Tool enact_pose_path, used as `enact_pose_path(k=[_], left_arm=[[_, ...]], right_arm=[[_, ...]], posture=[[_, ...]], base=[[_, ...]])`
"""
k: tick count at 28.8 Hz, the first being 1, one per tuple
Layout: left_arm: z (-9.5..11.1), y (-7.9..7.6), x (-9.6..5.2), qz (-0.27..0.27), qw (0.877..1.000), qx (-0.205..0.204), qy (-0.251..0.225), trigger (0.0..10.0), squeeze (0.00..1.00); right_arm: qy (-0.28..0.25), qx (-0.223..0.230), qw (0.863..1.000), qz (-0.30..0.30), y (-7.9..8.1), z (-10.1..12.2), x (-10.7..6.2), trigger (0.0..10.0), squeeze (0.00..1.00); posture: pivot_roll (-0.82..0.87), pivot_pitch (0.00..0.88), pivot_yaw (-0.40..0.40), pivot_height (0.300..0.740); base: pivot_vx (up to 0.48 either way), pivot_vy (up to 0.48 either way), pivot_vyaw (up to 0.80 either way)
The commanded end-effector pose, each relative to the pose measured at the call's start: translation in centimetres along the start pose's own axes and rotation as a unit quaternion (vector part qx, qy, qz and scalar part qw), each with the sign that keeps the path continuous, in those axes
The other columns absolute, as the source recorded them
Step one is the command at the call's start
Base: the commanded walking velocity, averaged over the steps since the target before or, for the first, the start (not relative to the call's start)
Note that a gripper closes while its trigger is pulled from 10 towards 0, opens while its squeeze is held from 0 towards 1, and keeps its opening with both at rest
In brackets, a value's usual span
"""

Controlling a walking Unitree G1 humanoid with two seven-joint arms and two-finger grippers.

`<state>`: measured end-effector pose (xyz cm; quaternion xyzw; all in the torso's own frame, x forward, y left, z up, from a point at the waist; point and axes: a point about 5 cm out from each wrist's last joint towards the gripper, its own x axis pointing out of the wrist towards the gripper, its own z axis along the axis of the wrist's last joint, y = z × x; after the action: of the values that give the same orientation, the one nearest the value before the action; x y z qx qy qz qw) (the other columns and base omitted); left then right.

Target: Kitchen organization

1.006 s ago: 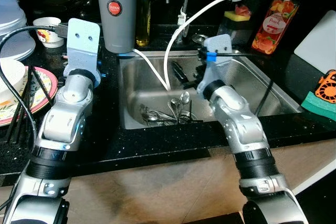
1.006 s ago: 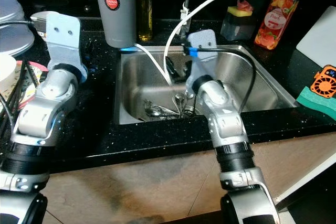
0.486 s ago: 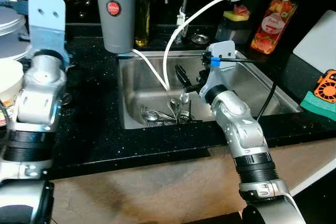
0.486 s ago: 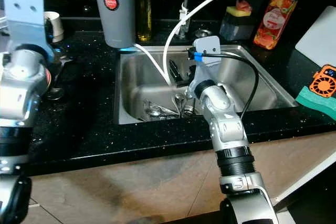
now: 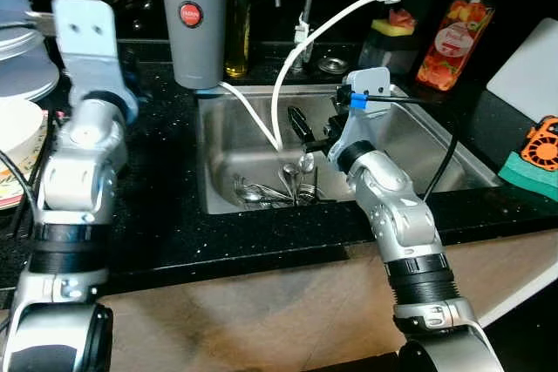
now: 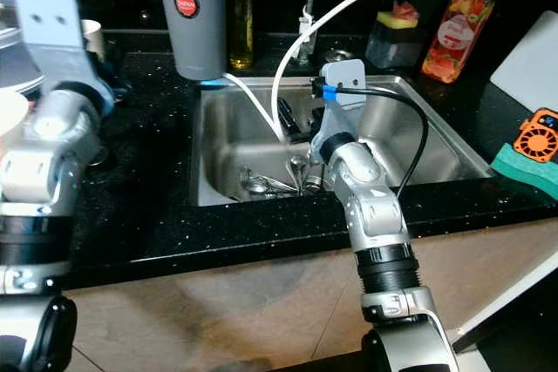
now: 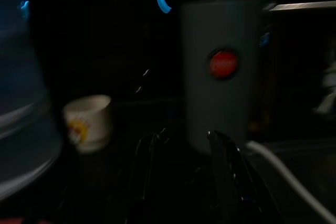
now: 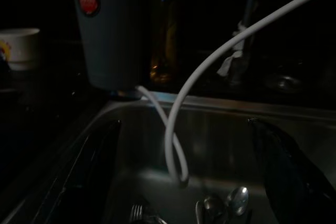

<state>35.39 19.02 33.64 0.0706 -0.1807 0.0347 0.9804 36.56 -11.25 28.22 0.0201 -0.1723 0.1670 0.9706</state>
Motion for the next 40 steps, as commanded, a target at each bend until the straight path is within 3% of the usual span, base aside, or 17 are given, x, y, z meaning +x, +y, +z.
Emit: enact_pose_path(k=[1, 7, 12, 15, 21, 29, 40], left_arm=[[-0.5, -1.4, -0.5, -0.034, 0.999, 0.021, 0.002, 10.0, 0.00], [-2.6, -1.8, -1.3, 0.001, 0.997, 0.009, 0.075, 10.0, 0.00], [-3.3, -1.9, -1.9, -0.007, 0.996, 0.011, 0.085, 10.0, 0.00], [-2.6, -1.8, -2.3, -0.026, 0.999, 0.006, 0.045, 10.0, 0.00], [-1.6, -2.1, -3.0, -0.049, 0.999, 0.001, 0.008, 10.0, 0.00], [-1.9, -2.7, -3.6, -0.055, 0.998, -0.003, 0.025, 10.0, 0.00], [-1.9, -2.7, -3.9, -0.057, 0.998, -0.009, 0.030, 10.0, 0.00]], right_arm=[[0.000, 0.004, 1.000, -0.007, -0.5, -0.1, -0.5, 10.0, 0.00], [0.004, 0.006, 1.000, 0.015, -0.5, -0.1, -0.8, 10.0, 0.00], [0.010, 0.009, 1.000, 0.016, -0.3, -0.4, -1.2, 10.0, 0.00], [0.012, 0.017, 1.000, 0.007, -0.4, -0.6, -1.6, 10.0, 0.00], [0.007, 0.022, 1.000, -0.013, -0.9, -0.6, -2.2, 10.0, 0.00], [0.012, 0.029, 0.999, -0.016, -0.8, -0.8, -2.4, 10.0, 0.00], [0.016, 0.035, 0.999, -0.015, -0.5, -0.9, -2.6, 10.0, 0.00]], posture=[[-0.02, 0.082, -0.024, 0.740], [-0.02, 0.088, -0.023, 0.740], [-0.02, 0.091, -0.024, 0.740], [-0.01, 0.098, -0.021, 0.740], [-0.01, 0.102, -0.015, 0.740], [-0.01, 0.108, -0.014, 0.740], [-0.01, 0.111, -0.012, 0.740]], base=[[0.000, 0.000, 0.00], [0.000, 0.000, 0.00], [0.000, 0.000, 0.00], [0.000, 0.000, 0.00], [0.000, 0.000, 0.00], [0.000, 0.000, 0.00], [-0.350, 0.000, 0.00]])
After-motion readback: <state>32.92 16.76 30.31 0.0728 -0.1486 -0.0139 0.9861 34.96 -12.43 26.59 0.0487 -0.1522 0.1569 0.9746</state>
